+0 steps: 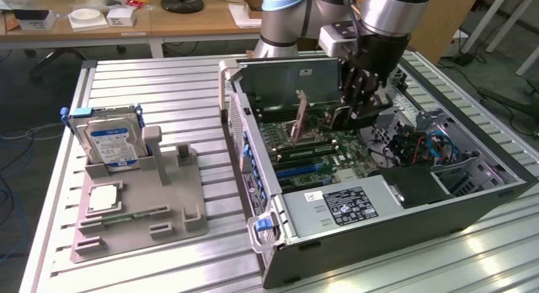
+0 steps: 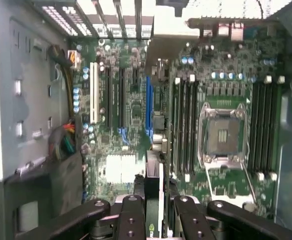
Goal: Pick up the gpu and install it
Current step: 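Insert the gpu into the slot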
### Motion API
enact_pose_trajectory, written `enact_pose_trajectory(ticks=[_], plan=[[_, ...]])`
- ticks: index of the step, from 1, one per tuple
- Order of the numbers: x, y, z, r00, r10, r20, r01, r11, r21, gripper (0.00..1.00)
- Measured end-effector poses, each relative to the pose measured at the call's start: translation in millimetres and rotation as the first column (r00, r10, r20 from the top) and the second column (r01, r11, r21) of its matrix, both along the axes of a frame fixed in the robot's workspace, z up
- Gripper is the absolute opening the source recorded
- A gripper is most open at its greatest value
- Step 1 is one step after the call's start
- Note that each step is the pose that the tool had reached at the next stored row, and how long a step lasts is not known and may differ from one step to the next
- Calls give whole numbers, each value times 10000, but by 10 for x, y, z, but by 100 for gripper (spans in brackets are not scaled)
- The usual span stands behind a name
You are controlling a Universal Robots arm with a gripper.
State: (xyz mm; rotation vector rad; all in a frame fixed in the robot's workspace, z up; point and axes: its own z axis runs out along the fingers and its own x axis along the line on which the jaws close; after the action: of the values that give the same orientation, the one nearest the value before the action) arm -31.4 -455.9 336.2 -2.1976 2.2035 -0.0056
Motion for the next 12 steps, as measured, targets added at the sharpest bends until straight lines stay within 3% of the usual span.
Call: enact_pose_trajectory(ticks=[5,12], plan=[[-178,1,-80,10000,0,0,0,10000,0,27],[-239,1,-174,10000,-1,0,1,10000,1,27]])
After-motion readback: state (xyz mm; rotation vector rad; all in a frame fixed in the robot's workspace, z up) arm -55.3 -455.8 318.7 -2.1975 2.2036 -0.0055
